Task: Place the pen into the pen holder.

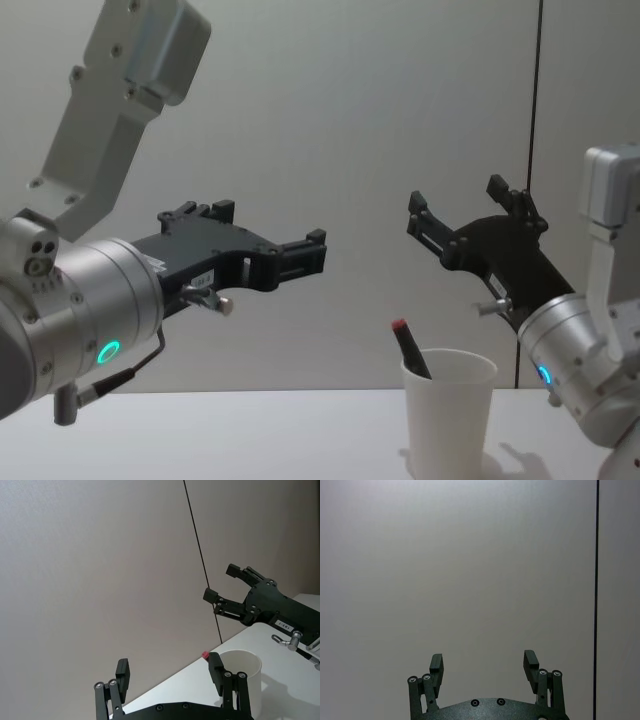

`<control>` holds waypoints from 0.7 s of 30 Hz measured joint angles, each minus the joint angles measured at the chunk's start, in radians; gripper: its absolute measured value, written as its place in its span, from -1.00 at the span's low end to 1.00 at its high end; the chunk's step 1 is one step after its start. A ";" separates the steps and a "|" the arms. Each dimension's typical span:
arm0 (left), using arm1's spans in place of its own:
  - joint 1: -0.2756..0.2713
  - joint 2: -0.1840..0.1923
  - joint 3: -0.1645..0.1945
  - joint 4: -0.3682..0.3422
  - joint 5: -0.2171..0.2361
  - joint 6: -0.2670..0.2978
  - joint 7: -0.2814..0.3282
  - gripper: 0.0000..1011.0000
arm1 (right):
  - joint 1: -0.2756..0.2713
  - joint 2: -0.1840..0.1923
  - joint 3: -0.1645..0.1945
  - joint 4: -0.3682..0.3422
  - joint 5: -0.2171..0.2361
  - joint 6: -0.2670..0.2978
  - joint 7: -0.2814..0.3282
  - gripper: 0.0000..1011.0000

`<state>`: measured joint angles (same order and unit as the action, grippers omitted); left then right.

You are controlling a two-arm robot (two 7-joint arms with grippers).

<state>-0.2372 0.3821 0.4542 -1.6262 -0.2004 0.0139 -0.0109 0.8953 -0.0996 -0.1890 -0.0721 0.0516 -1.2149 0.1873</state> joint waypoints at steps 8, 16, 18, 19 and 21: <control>0.000 0.000 0.000 0.000 0.000 0.000 0.000 0.99 | 0.002 0.006 0.018 -0.002 0.002 0.006 0.005 0.98; 0.000 0.000 0.000 0.000 0.000 0.000 0.000 0.99 | -0.005 0.010 0.033 -0.016 0.009 0.016 0.029 0.98; 0.000 0.000 0.000 0.000 0.000 0.000 0.000 0.99 | -0.019 0.014 0.038 -0.040 0.011 0.031 0.039 0.98; 0.000 0.000 0.000 0.000 0.000 0.000 0.000 0.99 | -0.024 0.015 0.040 -0.054 0.011 0.040 0.042 0.98; 0.000 0.000 0.000 0.000 0.000 0.000 0.000 0.99 | -0.049 0.020 0.042 -0.104 0.010 0.064 0.046 0.98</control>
<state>-0.2371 0.3821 0.4542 -1.6262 -0.2004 0.0139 -0.0109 0.8465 -0.0795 -0.1465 -0.1765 0.0616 -1.1510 0.2336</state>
